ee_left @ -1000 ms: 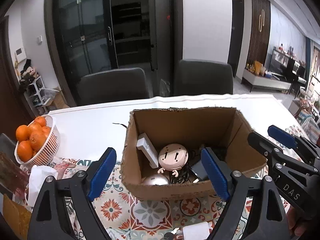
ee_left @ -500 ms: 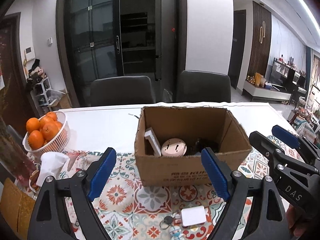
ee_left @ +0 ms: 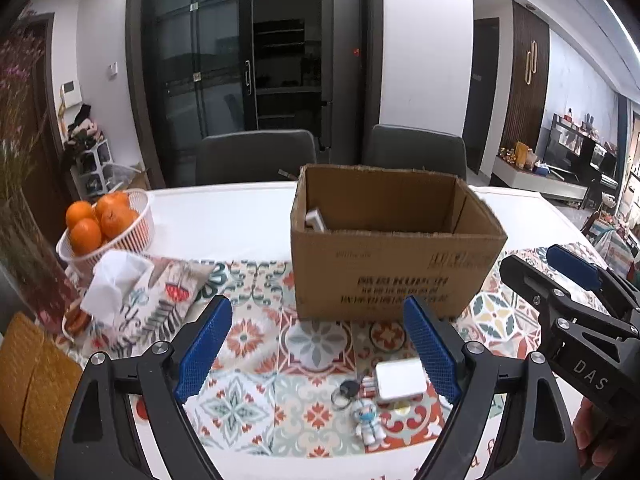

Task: Organize rigid objects
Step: 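Open both grippers and withdraw them toward the remaining items, then grasp the astronaut figurine with the left gripper while the right grasps the white adapter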

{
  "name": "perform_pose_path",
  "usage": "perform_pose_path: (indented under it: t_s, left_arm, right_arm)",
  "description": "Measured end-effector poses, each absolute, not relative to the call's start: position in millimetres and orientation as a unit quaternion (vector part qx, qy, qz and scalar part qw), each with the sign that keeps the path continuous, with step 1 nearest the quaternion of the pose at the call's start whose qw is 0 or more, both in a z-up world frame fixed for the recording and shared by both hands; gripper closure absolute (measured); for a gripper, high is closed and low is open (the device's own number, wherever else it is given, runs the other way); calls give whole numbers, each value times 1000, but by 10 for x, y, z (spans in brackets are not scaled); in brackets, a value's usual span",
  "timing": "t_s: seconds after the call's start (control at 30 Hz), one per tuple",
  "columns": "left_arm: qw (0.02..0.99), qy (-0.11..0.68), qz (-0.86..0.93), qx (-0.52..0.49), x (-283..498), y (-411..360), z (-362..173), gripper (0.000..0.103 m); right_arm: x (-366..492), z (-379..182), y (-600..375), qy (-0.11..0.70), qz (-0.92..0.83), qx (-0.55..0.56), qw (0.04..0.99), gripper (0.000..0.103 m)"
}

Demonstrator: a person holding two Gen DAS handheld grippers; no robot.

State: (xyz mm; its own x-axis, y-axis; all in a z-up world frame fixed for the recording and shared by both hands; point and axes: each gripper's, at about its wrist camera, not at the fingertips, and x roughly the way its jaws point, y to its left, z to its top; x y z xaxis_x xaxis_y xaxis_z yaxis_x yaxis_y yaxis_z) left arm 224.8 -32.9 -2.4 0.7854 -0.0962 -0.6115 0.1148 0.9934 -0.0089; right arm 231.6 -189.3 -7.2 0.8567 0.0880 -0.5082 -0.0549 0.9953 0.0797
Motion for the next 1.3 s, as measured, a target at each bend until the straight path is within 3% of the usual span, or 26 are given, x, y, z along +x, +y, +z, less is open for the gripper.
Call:
perform_pose_path:
  t_s: [0.53, 0.97, 1.3]
  left_arm:
    - [921, 387, -49, -10, 1992, -306, -682, 17]
    - [901, 428, -67, -10, 2022, -438, -1100, 27]
    - [885, 458, -79, -25, 2185, -536, -1309, 40]
  right_arm:
    - [2153, -529, -1814, 291, 84, 17, 953, 33]
    - [2193, -940, -1864, 332, 103, 20, 938, 33]
    - [2290, -1161, -1958, 359, 107, 33, 927, 33]
